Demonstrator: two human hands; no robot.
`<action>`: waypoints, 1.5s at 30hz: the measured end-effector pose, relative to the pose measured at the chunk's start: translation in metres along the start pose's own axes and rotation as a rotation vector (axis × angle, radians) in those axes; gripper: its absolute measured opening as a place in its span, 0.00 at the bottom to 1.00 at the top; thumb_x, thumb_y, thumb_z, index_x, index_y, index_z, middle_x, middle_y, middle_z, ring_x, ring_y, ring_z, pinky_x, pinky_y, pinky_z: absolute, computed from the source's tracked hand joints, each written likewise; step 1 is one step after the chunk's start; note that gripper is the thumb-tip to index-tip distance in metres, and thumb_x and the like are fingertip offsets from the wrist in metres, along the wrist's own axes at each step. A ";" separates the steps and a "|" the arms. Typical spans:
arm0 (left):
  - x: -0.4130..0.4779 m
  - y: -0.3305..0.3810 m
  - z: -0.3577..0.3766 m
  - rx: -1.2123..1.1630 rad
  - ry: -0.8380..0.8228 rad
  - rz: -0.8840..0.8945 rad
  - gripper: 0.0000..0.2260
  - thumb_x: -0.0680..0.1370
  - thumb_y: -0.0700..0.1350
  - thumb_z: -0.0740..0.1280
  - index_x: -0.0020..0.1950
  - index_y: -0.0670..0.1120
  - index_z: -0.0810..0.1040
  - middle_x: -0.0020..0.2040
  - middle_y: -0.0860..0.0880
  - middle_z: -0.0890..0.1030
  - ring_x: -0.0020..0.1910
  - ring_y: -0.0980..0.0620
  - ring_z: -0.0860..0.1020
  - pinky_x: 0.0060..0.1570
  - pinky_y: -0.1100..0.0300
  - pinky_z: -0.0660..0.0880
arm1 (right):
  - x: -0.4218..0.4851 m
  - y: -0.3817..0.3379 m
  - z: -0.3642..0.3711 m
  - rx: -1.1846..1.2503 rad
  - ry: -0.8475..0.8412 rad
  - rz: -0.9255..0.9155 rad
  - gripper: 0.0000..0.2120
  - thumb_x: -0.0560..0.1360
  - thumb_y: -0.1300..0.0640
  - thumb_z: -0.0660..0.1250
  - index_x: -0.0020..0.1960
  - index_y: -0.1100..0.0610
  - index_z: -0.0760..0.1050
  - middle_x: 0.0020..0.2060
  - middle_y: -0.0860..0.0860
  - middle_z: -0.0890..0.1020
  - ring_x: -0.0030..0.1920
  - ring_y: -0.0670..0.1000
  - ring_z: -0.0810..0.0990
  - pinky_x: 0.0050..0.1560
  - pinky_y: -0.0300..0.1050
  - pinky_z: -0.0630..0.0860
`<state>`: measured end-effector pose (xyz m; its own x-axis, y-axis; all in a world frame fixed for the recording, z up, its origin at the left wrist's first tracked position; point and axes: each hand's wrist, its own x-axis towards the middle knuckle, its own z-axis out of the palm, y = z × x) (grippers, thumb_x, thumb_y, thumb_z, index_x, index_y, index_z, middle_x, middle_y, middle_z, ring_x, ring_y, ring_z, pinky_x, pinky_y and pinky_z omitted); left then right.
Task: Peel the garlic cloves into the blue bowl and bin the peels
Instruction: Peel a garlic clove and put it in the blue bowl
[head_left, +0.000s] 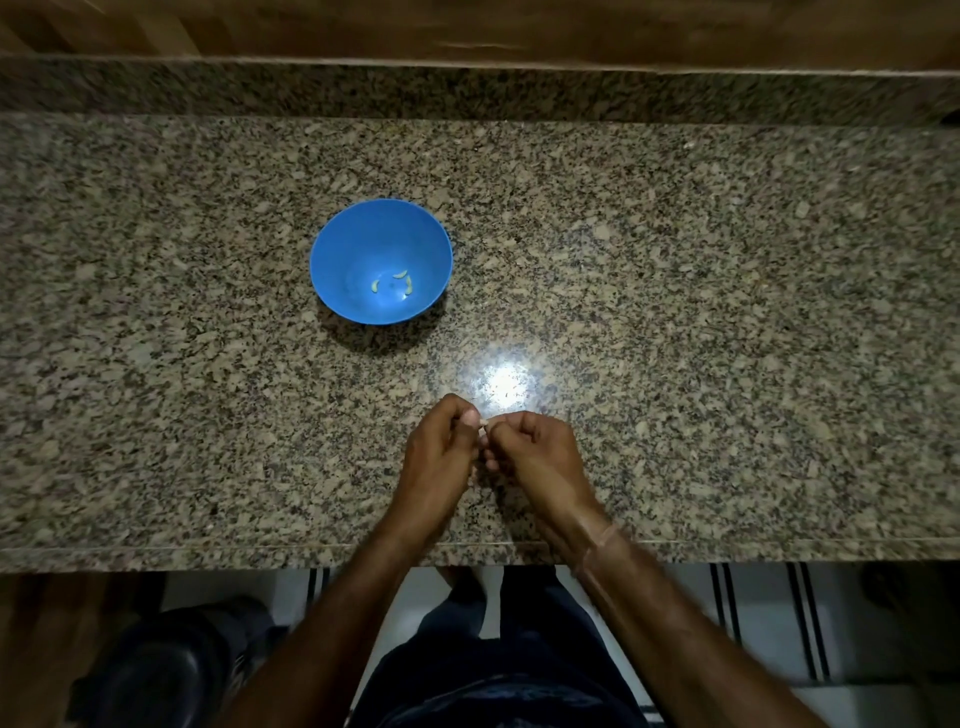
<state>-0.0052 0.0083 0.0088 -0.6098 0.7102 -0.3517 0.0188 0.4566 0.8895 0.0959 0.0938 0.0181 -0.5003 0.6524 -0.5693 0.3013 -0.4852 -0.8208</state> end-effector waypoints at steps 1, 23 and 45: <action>0.000 0.001 0.001 -0.095 -0.031 -0.092 0.11 0.87 0.47 0.58 0.47 0.45 0.73 0.37 0.50 0.75 0.36 0.54 0.72 0.36 0.57 0.69 | 0.000 0.002 -0.001 -0.111 0.026 -0.093 0.04 0.80 0.63 0.70 0.47 0.62 0.82 0.37 0.53 0.87 0.37 0.50 0.85 0.39 0.39 0.81; 0.008 -0.001 0.015 0.253 0.175 0.046 0.13 0.85 0.48 0.62 0.41 0.47 0.71 0.33 0.51 0.73 0.32 0.56 0.69 0.31 0.61 0.61 | 0.011 0.015 -0.012 -0.351 0.076 -0.385 0.03 0.79 0.58 0.74 0.51 0.54 0.87 0.43 0.44 0.88 0.47 0.44 0.86 0.51 0.46 0.83; 0.010 -0.009 0.017 0.226 0.230 0.096 0.07 0.80 0.47 0.72 0.43 0.49 0.80 0.38 0.53 0.80 0.38 0.56 0.78 0.35 0.62 0.74 | 0.024 0.022 -0.024 -0.272 0.167 -0.280 0.04 0.79 0.56 0.74 0.47 0.53 0.86 0.42 0.47 0.88 0.47 0.47 0.87 0.53 0.52 0.84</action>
<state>0.0023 0.0203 -0.0078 -0.7594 0.6276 -0.1713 0.2441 0.5190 0.8192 0.1102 0.1124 -0.0145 -0.4620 0.8333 -0.3035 0.3869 -0.1186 -0.9145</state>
